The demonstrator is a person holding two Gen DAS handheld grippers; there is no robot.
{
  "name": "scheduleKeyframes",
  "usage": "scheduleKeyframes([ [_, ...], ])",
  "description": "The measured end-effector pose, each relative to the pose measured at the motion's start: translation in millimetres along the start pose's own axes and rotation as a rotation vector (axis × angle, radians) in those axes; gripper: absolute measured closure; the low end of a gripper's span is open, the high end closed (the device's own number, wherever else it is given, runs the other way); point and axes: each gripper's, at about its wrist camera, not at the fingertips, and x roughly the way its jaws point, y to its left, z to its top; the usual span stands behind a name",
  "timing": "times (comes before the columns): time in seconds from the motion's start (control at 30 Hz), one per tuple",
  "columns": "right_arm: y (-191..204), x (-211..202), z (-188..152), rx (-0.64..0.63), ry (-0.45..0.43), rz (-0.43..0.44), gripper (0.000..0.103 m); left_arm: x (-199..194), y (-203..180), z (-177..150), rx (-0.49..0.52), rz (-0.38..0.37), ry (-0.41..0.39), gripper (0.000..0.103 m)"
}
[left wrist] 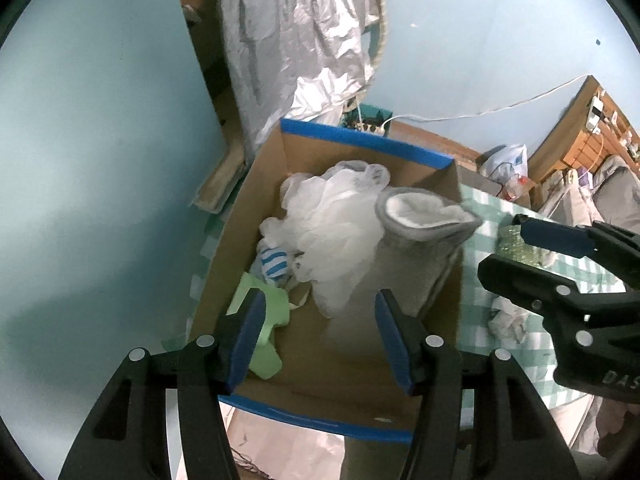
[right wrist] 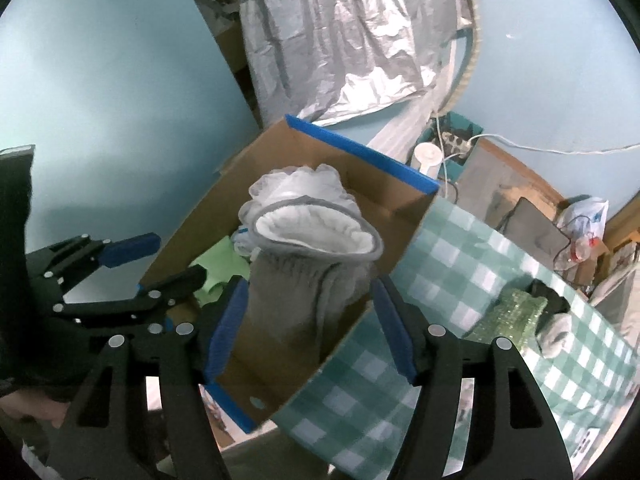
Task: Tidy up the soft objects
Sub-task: 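Lower the green cloth with the left gripper while the right gripper lowers the grey mitten into the box, then open both grippers and withdraw them from the box back over the table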
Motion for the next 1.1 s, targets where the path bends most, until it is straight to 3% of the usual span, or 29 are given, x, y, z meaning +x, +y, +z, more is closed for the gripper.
scheduleKeyframes([
  [0.47,-56,-36,-27,0.032,-0.02,-0.05,0.037,-24,-51,-6,0.028,-0.026,-0.027,0.042],
  [1.1,-139,-74,-67,0.132,-0.029,-0.127,0.037,-27,-133,-5,0.135,-0.086,-0.021,0.042],
])
